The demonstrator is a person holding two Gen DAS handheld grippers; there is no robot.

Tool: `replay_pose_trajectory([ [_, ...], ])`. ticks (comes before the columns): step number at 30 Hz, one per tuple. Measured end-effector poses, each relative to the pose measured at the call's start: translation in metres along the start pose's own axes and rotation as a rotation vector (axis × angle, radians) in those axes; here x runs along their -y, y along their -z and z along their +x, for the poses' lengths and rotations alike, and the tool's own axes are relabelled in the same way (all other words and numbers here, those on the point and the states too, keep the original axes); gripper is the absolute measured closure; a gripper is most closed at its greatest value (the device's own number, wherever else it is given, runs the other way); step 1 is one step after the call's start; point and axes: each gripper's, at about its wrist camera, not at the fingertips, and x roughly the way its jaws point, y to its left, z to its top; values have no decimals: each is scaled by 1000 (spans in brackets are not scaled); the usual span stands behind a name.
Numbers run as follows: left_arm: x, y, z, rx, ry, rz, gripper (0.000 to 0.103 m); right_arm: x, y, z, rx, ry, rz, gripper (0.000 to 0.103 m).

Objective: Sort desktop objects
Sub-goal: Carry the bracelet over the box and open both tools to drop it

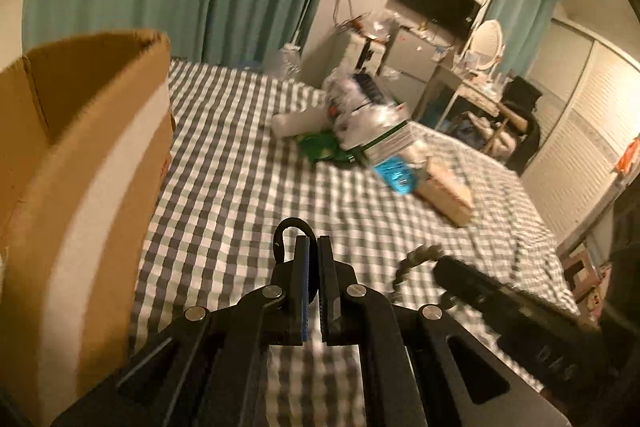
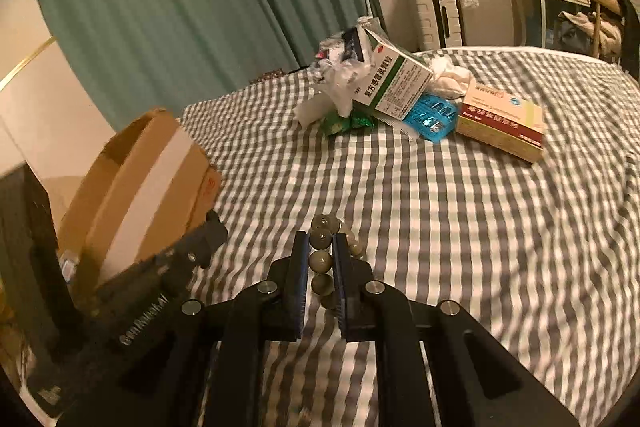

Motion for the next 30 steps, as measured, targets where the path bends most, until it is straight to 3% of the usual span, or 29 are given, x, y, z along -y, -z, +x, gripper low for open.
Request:
replay_pose_trajectory([
  [8, -26, -30, -98, 99, 16, -14, 100, -82, -14, -59, 92, -98, -118, 92],
  [13, -71, -51, -145, 143, -59, -13, 100, -148, -37, -75, 134, -205, -208, 92],
  [18, -119, -60, -156, 111, -150, 15, 100, -200, -45, -49, 75, -276, -274, 92],
  [26, -166, -54, -141, 43, -208, -21, 98, -238, -32, -1, 8, -219, -337, 92],
  [28, -170, -49, -136, 28, -217, -25, 88, -237, -32, 5, 4, -202, -339, 90],
  [29, -170, -46, -132, 17, -224, -24, 67, -235, -33, 6, -1, -201, -333, 88],
  [30, -168, -43, -129, 4, -237, -24, 34, -233, -34, 6, -4, -199, -329, 78],
])
